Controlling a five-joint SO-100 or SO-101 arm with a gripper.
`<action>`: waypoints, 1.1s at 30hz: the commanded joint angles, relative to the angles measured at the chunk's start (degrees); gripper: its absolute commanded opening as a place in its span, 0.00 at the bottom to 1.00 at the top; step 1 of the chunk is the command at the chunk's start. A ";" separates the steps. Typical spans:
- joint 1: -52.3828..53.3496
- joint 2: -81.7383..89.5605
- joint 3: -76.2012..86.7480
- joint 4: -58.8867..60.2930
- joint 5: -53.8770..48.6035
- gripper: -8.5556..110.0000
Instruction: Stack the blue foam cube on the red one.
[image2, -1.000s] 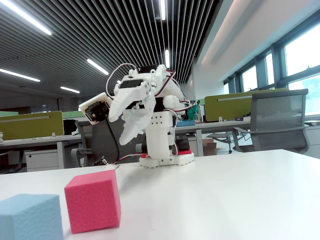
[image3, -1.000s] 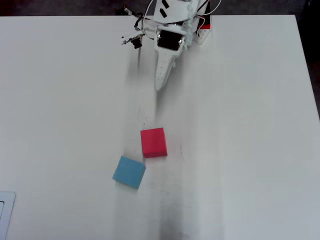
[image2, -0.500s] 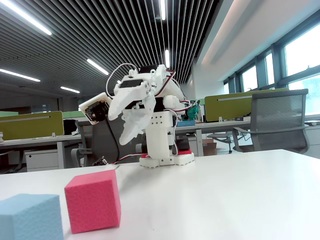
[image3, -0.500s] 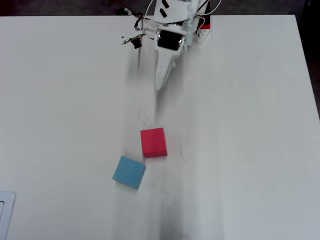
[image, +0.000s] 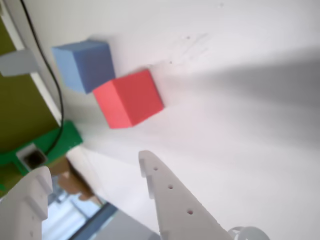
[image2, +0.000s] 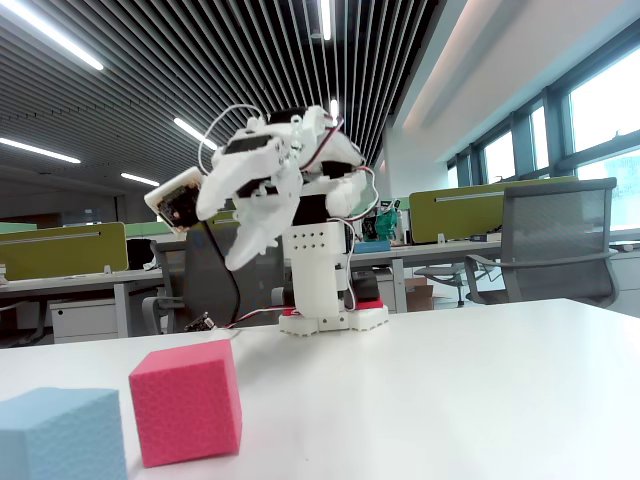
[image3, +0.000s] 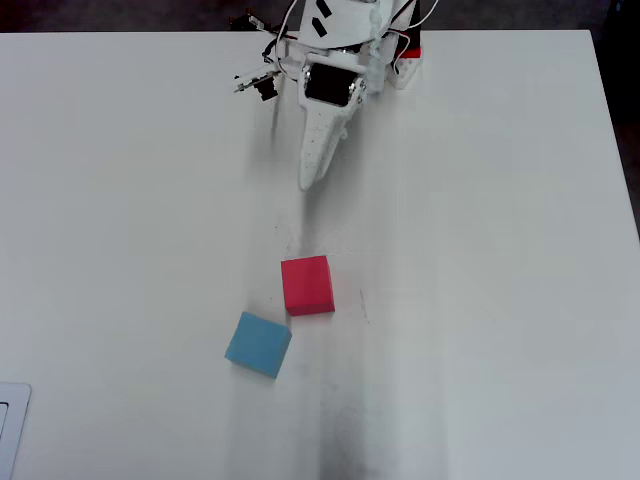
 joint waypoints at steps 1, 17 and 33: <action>1.32 -13.62 -16.52 0.18 2.11 0.29; 7.03 -61.61 -74.53 24.08 3.60 0.39; 5.01 -88.24 -98.79 30.85 3.60 0.41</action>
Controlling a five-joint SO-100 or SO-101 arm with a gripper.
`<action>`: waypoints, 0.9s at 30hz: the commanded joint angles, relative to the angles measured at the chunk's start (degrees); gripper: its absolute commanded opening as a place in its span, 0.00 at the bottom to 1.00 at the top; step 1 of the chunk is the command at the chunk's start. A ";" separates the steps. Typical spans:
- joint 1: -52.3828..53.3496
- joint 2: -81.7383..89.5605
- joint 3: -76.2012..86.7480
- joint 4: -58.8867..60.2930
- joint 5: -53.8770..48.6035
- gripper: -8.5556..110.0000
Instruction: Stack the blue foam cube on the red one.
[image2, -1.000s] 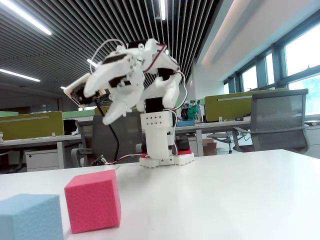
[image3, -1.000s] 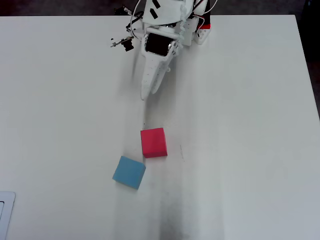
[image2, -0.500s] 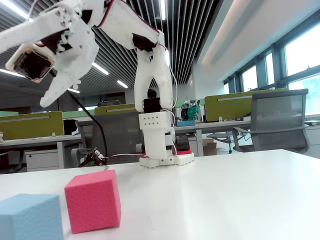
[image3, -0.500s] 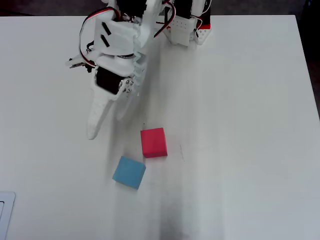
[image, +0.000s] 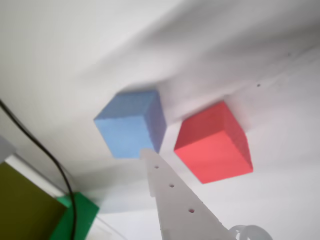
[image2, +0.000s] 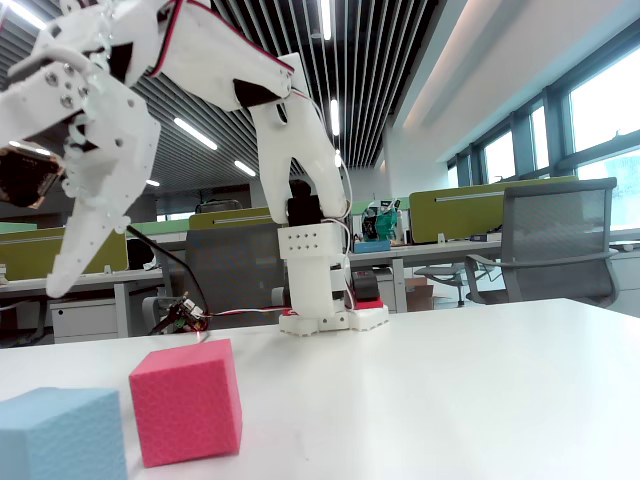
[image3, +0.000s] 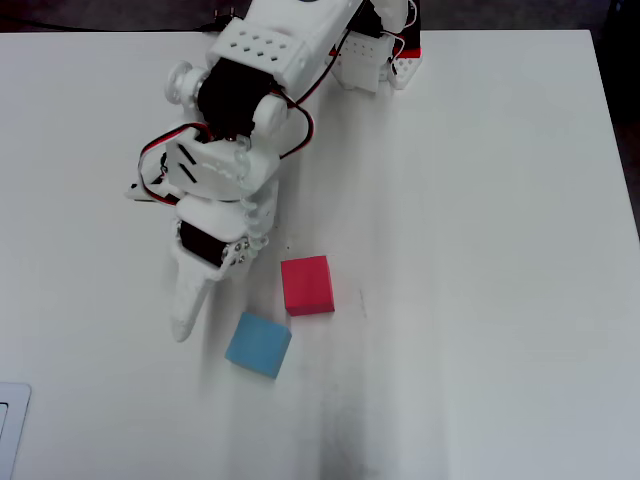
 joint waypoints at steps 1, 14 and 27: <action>-1.32 -1.93 -5.45 0.09 0.18 0.40; -5.01 -12.39 -10.55 -0.53 0.18 0.39; -5.01 -17.40 -11.34 -4.75 0.18 0.35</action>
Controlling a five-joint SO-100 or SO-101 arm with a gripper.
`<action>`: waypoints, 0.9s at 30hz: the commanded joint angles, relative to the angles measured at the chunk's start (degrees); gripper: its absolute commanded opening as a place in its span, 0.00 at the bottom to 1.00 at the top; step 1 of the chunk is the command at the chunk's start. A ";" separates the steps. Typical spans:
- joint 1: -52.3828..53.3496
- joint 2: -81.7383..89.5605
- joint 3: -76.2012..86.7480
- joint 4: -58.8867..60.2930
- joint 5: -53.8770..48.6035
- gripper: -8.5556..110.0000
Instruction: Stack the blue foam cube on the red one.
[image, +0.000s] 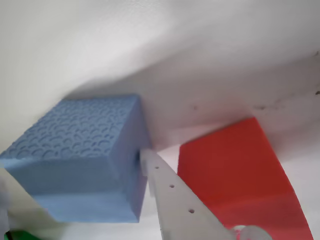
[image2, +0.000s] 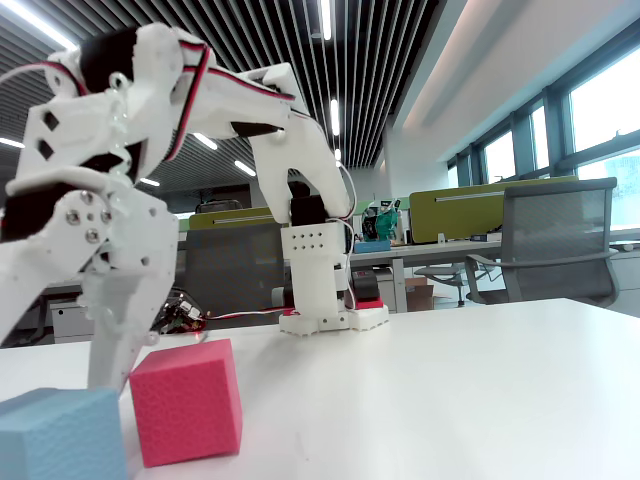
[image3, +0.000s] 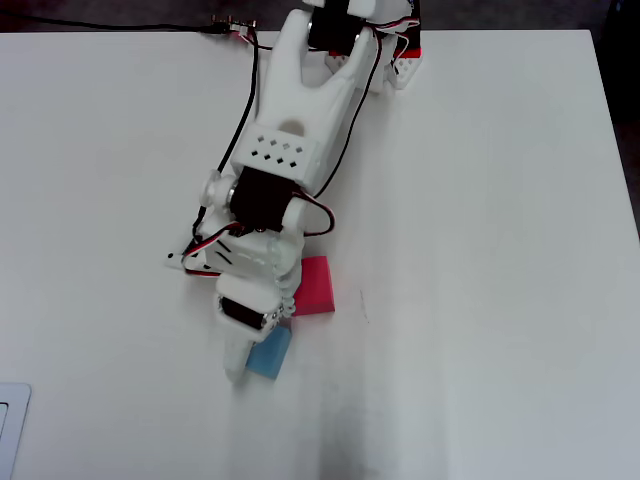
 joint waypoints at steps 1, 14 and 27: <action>-0.18 0.88 -2.64 -0.88 0.18 0.34; 0.53 1.32 -2.72 -1.32 0.18 0.28; 0.97 22.32 0.44 5.98 0.18 0.27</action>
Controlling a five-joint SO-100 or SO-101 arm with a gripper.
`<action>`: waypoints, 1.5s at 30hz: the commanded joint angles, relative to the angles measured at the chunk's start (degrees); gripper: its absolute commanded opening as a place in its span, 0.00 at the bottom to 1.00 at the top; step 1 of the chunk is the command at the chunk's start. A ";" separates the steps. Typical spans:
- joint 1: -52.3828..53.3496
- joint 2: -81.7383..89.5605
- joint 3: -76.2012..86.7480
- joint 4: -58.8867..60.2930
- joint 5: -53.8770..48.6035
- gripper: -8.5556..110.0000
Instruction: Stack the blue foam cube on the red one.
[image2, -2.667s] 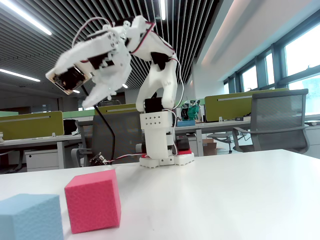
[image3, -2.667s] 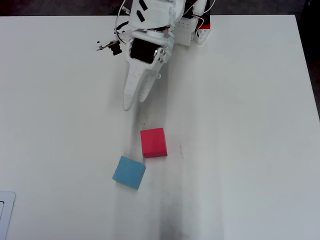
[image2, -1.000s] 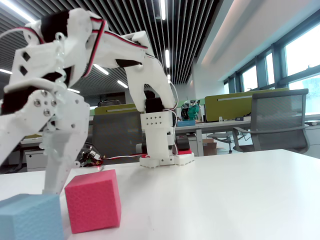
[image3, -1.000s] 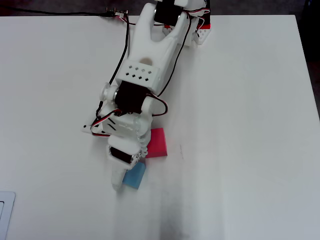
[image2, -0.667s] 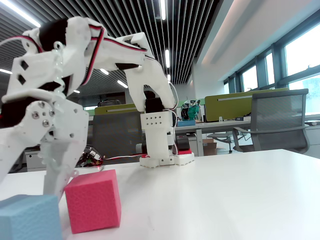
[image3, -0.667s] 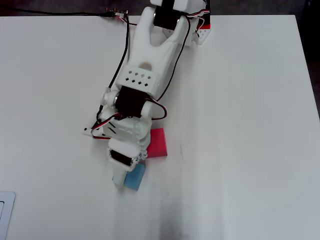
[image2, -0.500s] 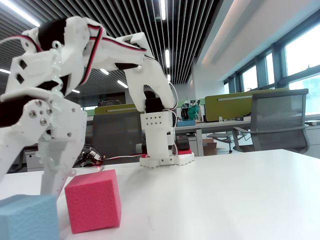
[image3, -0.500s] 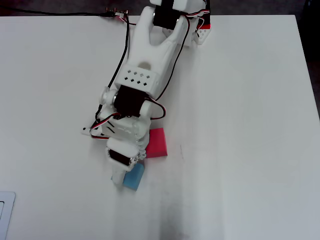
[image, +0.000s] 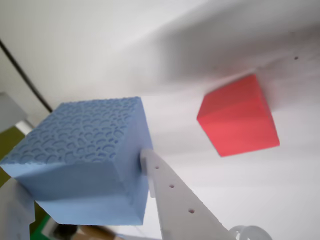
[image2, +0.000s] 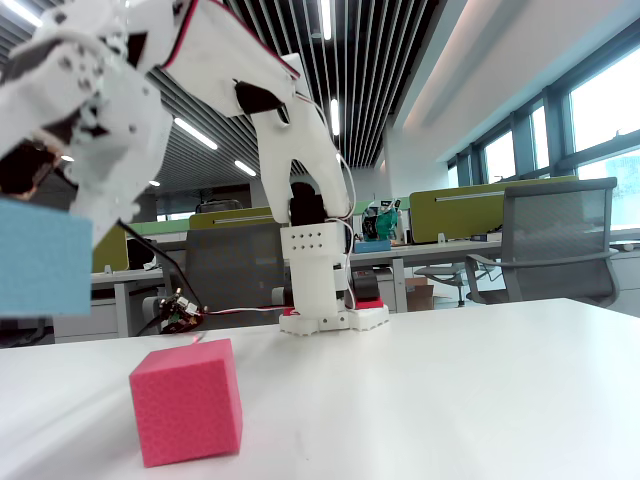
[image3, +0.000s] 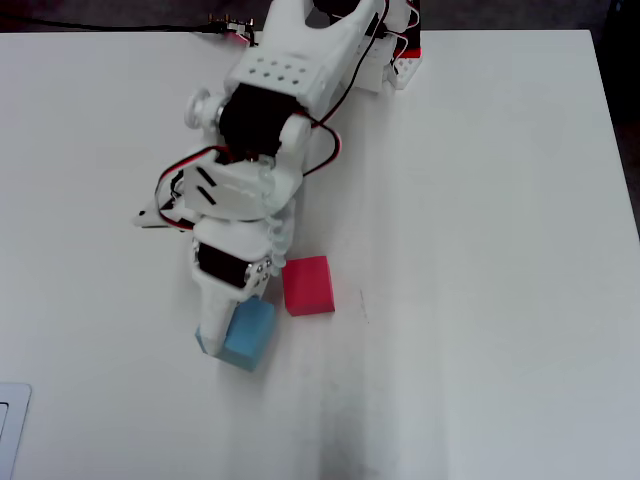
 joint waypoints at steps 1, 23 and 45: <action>0.00 6.33 -0.26 1.58 0.18 0.27; -4.48 23.82 26.54 4.75 0.44 0.25; -3.34 23.55 41.31 -7.73 0.53 0.27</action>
